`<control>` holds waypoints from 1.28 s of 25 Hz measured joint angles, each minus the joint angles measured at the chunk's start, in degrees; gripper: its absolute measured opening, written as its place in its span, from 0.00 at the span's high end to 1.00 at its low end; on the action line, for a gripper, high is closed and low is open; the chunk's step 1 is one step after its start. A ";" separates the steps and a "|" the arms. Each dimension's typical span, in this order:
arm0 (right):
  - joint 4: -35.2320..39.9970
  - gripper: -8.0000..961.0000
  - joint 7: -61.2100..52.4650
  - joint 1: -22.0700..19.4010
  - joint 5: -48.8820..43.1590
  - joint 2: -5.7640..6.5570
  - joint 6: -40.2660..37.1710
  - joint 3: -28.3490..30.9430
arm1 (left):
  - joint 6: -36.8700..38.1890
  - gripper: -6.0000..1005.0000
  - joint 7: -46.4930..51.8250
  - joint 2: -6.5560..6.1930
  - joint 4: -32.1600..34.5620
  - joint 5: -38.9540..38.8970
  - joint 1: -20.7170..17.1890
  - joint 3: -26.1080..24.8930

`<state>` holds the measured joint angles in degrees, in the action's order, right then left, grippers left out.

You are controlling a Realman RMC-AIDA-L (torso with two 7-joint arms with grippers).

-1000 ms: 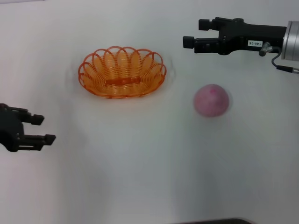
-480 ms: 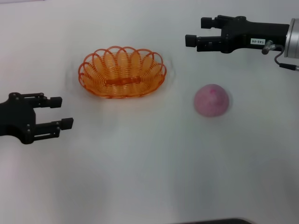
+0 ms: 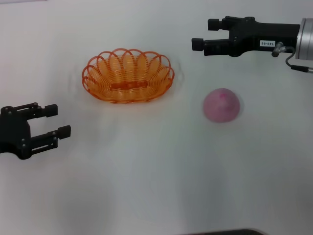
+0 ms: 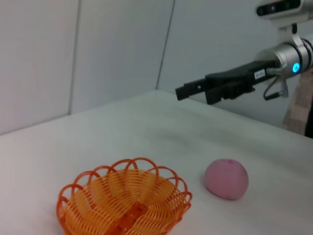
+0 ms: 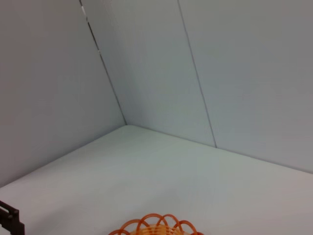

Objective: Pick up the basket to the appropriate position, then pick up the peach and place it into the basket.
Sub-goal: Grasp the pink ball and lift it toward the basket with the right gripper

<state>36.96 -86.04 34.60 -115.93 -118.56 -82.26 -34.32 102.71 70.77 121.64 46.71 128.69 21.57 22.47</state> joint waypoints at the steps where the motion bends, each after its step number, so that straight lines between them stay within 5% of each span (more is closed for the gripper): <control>1: 0.02 0.02 -0.03 0.04 0.00 0.04 0.00 -0.17 | 0.13 0.37 -0.12 -0.01 -0.08 -0.01 -0.17 -0.26; 12: 1.93 0.02 -5.00 1.12 0.00 1.60 -0.55 -5.87 | 0.27 0.37 -0.15 0.27 -0.47 -0.12 -0.59 -0.30; 22: 16.53 0.02 -18.63 3.26 -8.18 3.01 -9.20 -11.19 | 0.31 0.36 0.14 0.46 -0.97 -0.12 -0.56 -0.12; 32: 27.51 0.02 -28.31 12.12 -32.95 0.88 -20.22 -11.65 | 0.39 0.37 0.69 0.53 -1.47 -0.01 -0.18 -0.03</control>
<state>64.47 -114.35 46.72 -148.88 -117.67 -102.48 -45.96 103.10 71.46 122.17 45.25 128.67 21.39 22.45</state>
